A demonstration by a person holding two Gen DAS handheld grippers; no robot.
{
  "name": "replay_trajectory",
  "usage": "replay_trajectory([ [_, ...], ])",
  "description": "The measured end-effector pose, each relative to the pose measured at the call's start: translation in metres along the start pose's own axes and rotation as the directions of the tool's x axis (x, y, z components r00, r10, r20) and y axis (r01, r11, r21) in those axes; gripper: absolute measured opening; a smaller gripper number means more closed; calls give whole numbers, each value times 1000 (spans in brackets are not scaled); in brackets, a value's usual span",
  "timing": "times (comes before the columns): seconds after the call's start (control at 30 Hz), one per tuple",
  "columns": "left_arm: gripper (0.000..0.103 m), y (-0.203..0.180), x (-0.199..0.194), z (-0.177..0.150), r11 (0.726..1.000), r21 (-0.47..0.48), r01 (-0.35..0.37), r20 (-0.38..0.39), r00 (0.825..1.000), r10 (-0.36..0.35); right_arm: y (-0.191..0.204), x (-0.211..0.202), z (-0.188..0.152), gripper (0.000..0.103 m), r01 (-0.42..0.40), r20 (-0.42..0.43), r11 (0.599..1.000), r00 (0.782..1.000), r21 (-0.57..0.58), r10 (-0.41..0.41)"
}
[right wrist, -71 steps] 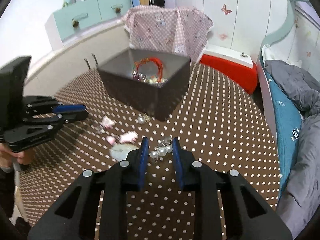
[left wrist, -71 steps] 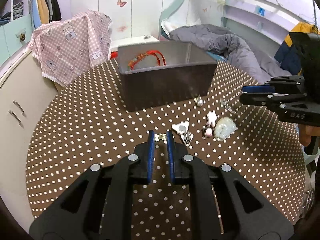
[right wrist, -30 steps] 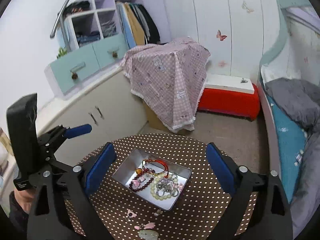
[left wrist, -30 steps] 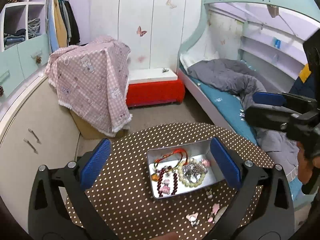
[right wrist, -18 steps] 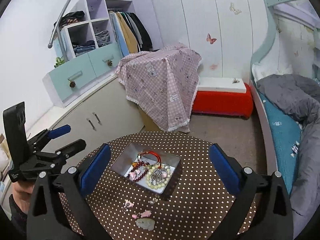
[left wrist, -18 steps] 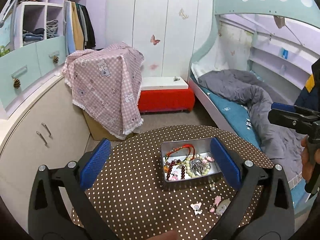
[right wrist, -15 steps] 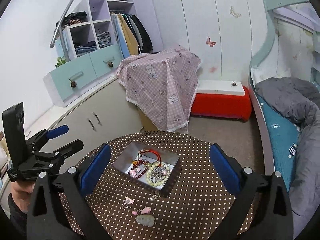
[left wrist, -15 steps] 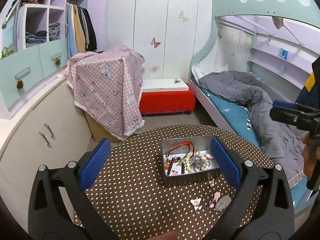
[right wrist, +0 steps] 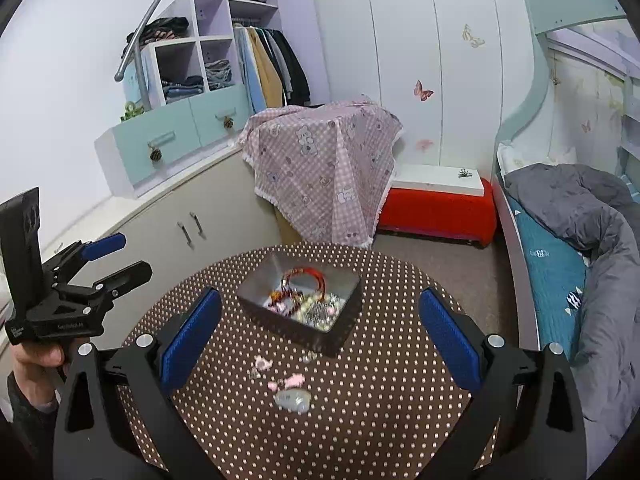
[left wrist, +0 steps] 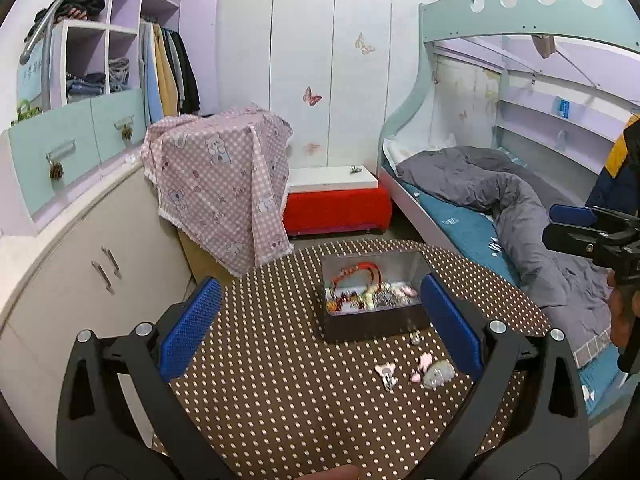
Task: Organize jewelry
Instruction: 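Move both tools back toward the jade pendant and remaining charms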
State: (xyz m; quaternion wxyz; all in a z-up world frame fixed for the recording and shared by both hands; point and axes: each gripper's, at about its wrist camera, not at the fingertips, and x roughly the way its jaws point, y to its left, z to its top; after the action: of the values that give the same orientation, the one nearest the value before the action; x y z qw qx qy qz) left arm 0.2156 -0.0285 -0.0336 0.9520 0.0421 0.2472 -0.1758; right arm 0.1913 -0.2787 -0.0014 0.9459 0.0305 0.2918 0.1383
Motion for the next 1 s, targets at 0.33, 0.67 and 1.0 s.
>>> replay_trajectory([
  [0.33,97,-1,27,-54,996,-74,41,-119,992,-50,-3,16,-48,95,1,-82,1000,997,-4,-1],
  [0.67,97,-20,61,-85,1000,-15,-14,-221,975,10,-7,50,-90,95,-7,-184,1000,983,17,10],
  [1.0,97,-41,103,-98,998,56,-15,-320,947,32,-12,68,-107,95,11,-244,1000,970,2,-11],
])
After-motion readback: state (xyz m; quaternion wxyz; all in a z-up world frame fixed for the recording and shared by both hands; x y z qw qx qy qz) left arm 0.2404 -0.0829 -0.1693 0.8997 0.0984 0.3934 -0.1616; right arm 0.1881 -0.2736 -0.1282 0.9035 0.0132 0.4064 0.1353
